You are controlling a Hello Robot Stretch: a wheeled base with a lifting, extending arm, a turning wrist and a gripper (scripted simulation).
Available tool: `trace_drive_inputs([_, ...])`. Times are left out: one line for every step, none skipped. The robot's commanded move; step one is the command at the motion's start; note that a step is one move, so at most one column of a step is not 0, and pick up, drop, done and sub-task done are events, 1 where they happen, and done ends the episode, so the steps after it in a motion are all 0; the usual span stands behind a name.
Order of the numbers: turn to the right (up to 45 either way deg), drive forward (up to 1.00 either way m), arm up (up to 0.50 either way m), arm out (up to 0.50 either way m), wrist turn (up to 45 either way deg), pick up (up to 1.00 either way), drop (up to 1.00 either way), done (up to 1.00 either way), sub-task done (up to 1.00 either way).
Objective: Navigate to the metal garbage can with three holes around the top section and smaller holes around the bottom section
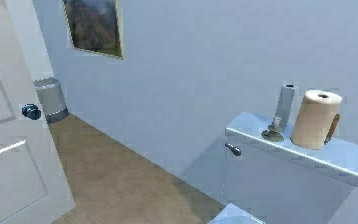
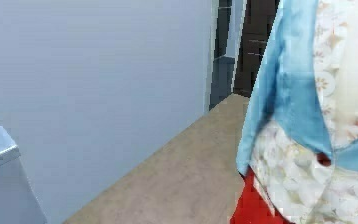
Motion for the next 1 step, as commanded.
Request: trace_drive_inputs([45.0, 0.0, 0.0, 0.0, 0.0, 0.0, 0.0, 0.0, 0.0])
